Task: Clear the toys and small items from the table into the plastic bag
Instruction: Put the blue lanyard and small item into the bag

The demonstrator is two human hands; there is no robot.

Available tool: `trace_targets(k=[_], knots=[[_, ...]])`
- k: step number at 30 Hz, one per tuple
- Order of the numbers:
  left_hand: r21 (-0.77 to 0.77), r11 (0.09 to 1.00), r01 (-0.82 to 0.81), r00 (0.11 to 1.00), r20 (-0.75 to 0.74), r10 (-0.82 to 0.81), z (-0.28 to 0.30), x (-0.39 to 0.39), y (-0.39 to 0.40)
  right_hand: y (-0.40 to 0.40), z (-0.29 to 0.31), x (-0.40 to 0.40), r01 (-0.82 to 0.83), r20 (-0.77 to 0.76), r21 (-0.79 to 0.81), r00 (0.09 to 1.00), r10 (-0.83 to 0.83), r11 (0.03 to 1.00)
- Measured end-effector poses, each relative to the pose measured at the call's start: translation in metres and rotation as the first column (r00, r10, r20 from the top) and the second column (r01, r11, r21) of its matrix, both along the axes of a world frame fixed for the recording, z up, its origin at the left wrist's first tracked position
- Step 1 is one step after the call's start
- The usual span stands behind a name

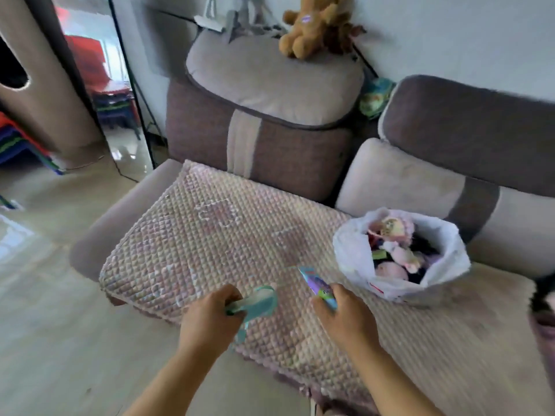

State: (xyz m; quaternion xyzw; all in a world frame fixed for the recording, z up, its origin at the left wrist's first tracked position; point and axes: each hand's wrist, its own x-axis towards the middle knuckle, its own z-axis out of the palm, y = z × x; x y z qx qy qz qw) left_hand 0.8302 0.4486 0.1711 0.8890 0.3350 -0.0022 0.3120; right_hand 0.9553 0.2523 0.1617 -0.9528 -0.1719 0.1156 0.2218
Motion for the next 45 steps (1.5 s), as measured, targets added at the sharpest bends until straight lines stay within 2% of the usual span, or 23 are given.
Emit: trace_targets(k=[7,11,16,22,28,30,33,35,39,42,45], knots=[[-0.002,0.980,0.198,0.980,-0.028,-0.198,-0.004,0.142,-0.096,-0.124,-0.010,0.108,0.189,0.015,0.082,0.982,-0.191,0.979],[-0.041,0.971,0.238,0.969,-0.052,-0.240,-0.015,0.233,-0.158,-0.190,-0.028,0.187,0.267,-0.015,0.034,0.964,-0.267,0.963],[-0.050,0.975,0.215,0.975,-0.039,-0.217,-0.033,0.333,-0.219,-0.233,-0.062,0.280,0.279,-0.064,-0.072,0.957,-0.283,0.958],[-0.062,0.986,0.153,0.984,-0.086,-0.158,-0.055,0.410,-0.259,-0.236,-0.102,0.364,0.242,-0.179,-0.156,0.947,-0.268,0.958],[-0.080,0.984,0.162,0.982,-0.088,-0.169,-0.082,0.463,-0.284,-0.233,-0.136,0.412,0.301,-0.297,-0.181,0.891,-0.344,0.936],[-0.099,0.979,0.179,0.981,-0.057,-0.185,-0.091,0.477,-0.291,-0.239,-0.142,0.419,0.303,-0.293,-0.172,0.893,-0.343,0.937],[-0.100,0.974,0.205,0.978,-0.017,-0.207,-0.103,0.494,-0.301,-0.255,-0.145,0.418,0.382,-0.068,-0.078,0.920,-0.387,0.921],[-0.129,0.973,0.193,0.981,0.025,-0.191,-0.107,0.504,-0.307,-0.265,-0.150,0.416,0.452,0.057,-0.067,0.892,-0.449,0.889],[-0.220,0.966,0.140,0.987,0.108,-0.118,-0.106,0.525,-0.318,-0.277,-0.163,0.422,0.510,-0.099,-0.226,0.836,-0.540,0.830],[-0.309,0.941,0.134,0.987,0.127,-0.099,-0.102,0.539,-0.321,-0.283,-0.171,0.430,0.545,-0.189,-0.212,0.792,-0.581,0.811],[-0.319,0.931,0.177,0.984,0.079,-0.160,-0.101,0.551,-0.316,-0.288,-0.173,0.435,0.544,-0.218,-0.173,0.792,-0.570,0.821]])
